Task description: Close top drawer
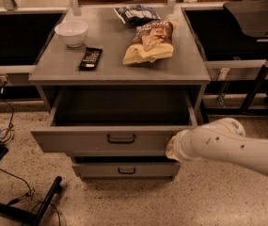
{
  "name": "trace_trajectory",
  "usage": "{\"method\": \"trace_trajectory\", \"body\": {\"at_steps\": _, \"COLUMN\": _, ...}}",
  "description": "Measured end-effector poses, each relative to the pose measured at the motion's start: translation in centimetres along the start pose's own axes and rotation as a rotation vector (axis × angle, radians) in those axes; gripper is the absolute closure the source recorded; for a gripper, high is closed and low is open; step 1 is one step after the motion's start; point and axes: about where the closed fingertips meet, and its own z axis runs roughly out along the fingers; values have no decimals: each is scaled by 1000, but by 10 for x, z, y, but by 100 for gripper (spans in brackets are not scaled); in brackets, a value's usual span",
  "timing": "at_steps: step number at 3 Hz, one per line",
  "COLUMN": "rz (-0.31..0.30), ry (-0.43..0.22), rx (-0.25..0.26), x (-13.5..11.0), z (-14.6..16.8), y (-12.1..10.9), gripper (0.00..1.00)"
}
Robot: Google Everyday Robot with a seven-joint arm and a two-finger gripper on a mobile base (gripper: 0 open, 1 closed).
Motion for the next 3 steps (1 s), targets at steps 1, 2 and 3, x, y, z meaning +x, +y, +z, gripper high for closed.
{"method": "trace_trajectory", "body": {"at_steps": 1, "rz": 6, "ry": 1, "rx": 7, "x": -6, "z": 9, "y": -24, "gripper": 100}}
{"method": "trace_trajectory", "body": {"at_steps": 2, "rz": 20, "ry": -4, "rx": 14, "x": -19, "z": 25, "y": -56, "gripper": 100}}
{"method": "trace_trajectory", "body": {"at_steps": 3, "rz": 24, "ry": -5, "rx": 13, "x": -21, "z": 27, "y": -60, "gripper": 100}}
